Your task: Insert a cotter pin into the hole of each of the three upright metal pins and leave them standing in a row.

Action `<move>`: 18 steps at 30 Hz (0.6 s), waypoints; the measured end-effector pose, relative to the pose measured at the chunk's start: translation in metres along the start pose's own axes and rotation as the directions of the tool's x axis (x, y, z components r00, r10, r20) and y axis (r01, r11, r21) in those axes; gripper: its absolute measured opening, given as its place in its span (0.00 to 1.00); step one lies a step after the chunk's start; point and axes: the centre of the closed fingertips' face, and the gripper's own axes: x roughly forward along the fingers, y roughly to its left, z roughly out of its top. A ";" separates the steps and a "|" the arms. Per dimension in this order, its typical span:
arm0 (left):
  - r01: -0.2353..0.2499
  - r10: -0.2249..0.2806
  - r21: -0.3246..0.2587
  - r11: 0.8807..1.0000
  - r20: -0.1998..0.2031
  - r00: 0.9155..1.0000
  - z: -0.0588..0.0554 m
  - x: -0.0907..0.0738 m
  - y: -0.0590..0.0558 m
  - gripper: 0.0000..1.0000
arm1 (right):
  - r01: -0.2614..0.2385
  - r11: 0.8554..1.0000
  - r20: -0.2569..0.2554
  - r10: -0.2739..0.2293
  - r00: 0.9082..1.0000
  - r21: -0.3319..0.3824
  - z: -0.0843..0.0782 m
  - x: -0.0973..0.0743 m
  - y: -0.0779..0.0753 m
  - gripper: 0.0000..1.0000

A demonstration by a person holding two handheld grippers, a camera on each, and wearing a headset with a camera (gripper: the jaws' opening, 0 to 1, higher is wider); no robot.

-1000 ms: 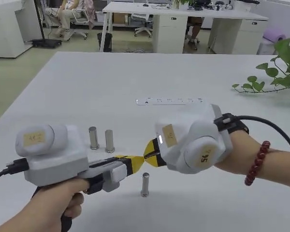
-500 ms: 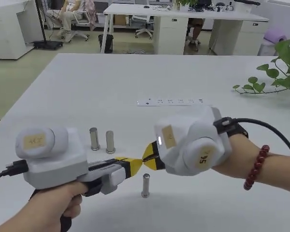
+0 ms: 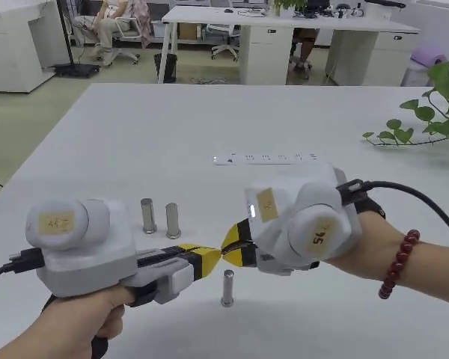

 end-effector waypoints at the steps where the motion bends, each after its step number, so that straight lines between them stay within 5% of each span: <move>1: -0.001 0.001 0.007 1.000 0.000 1.000 0.000 0.000 0.000 0.00 | -0.008 1.000 0.006 0.008 1.000 0.018 0.000 0.000 0.001 0.07; 8: 0.011 -0.010 0.083 0.997 -0.012 1.000 0.000 0.000 -0.001 0.00 | -0.049 0.991 0.039 0.045 0.998 0.127 -0.003 -0.002 0.004 0.11; 18: 0.060 -0.051 0.187 0.980 -0.054 0.997 -0.008 -0.001 -0.008 0.00 | -0.142 0.957 0.107 0.118 0.987 0.253 -0.007 -0.008 0.012 0.13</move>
